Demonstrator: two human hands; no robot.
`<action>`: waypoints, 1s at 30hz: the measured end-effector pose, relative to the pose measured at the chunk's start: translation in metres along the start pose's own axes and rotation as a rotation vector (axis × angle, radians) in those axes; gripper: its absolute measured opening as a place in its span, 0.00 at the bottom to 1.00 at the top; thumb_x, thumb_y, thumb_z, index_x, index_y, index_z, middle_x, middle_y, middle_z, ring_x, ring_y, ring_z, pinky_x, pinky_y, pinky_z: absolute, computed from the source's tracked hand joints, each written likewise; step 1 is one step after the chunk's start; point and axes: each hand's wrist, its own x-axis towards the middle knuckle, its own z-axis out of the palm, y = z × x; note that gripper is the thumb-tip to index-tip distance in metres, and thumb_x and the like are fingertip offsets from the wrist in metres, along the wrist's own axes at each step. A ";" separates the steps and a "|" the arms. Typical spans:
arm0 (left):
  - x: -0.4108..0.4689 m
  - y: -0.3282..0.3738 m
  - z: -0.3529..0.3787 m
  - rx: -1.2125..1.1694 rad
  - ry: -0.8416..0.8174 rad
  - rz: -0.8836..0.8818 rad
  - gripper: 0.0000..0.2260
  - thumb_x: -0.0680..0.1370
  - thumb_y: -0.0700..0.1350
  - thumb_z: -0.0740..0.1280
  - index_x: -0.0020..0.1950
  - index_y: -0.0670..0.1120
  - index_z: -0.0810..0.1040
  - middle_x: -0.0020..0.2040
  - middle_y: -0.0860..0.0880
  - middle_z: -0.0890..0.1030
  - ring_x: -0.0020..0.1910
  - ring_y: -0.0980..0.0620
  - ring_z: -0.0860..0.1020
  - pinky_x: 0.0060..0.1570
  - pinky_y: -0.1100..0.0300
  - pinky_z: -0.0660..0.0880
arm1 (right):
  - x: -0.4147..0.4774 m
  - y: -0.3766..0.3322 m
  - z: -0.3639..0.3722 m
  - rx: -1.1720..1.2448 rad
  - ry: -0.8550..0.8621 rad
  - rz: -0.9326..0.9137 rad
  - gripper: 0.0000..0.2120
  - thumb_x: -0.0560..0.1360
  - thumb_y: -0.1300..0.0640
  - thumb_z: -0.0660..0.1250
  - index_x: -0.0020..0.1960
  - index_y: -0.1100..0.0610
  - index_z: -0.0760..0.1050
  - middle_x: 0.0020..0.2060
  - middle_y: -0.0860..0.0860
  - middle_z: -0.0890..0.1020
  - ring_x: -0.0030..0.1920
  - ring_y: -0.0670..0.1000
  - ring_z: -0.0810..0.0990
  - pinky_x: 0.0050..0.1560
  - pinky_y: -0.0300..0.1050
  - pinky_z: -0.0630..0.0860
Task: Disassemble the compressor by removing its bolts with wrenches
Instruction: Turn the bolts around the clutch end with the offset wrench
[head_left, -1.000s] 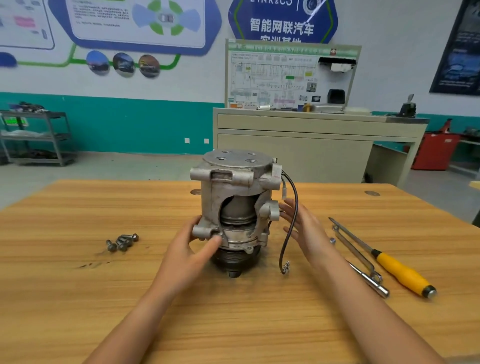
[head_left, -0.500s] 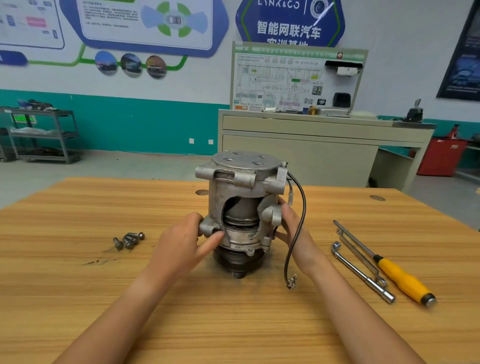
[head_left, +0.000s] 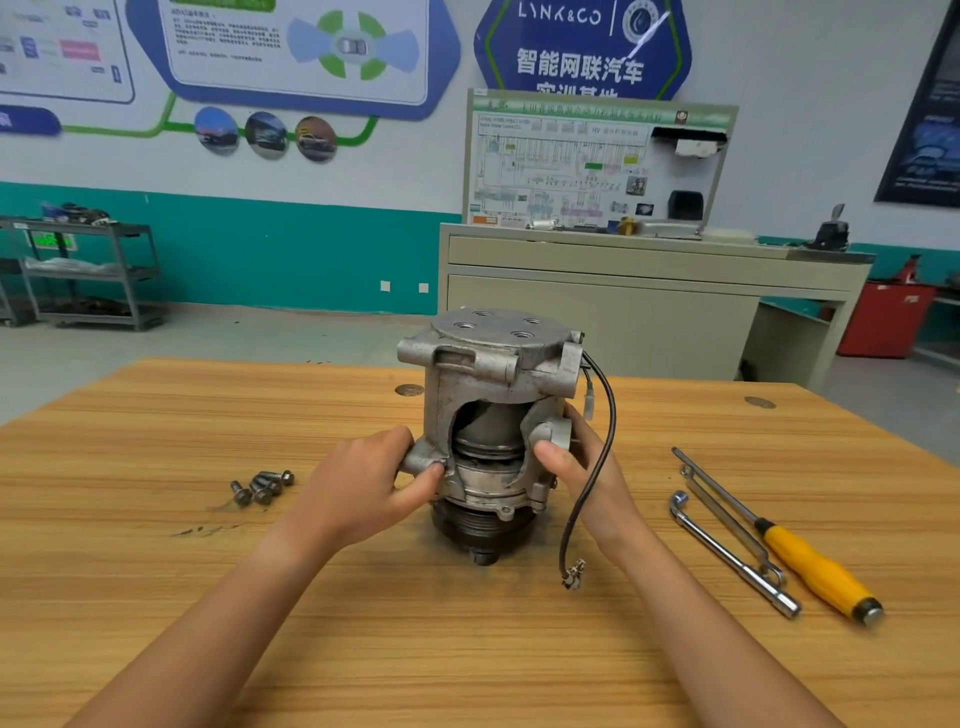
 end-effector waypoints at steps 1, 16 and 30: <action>-0.001 0.001 -0.001 0.006 0.010 0.016 0.15 0.74 0.61 0.56 0.33 0.55 0.58 0.27 0.56 0.66 0.26 0.59 0.65 0.27 0.64 0.55 | 0.002 0.001 -0.001 0.005 -0.007 0.006 0.22 0.59 0.38 0.66 0.52 0.40 0.71 0.44 0.32 0.80 0.47 0.31 0.77 0.42 0.24 0.71; -0.031 0.018 -0.007 0.000 0.253 0.192 0.15 0.69 0.56 0.60 0.30 0.46 0.65 0.22 0.54 0.64 0.19 0.53 0.63 0.19 0.65 0.59 | -0.027 -0.008 -0.005 0.050 -0.029 -0.035 0.30 0.57 0.38 0.68 0.58 0.39 0.66 0.53 0.36 0.78 0.52 0.31 0.75 0.45 0.25 0.71; -0.029 0.025 0.023 -0.811 0.073 -0.085 0.41 0.61 0.57 0.67 0.65 0.79 0.48 0.59 0.83 0.62 0.61 0.79 0.63 0.48 0.82 0.65 | -0.017 -0.002 0.010 0.059 0.078 -0.125 0.49 0.59 0.27 0.62 0.62 0.66 0.69 0.51 0.50 0.77 0.56 0.50 0.75 0.52 0.30 0.70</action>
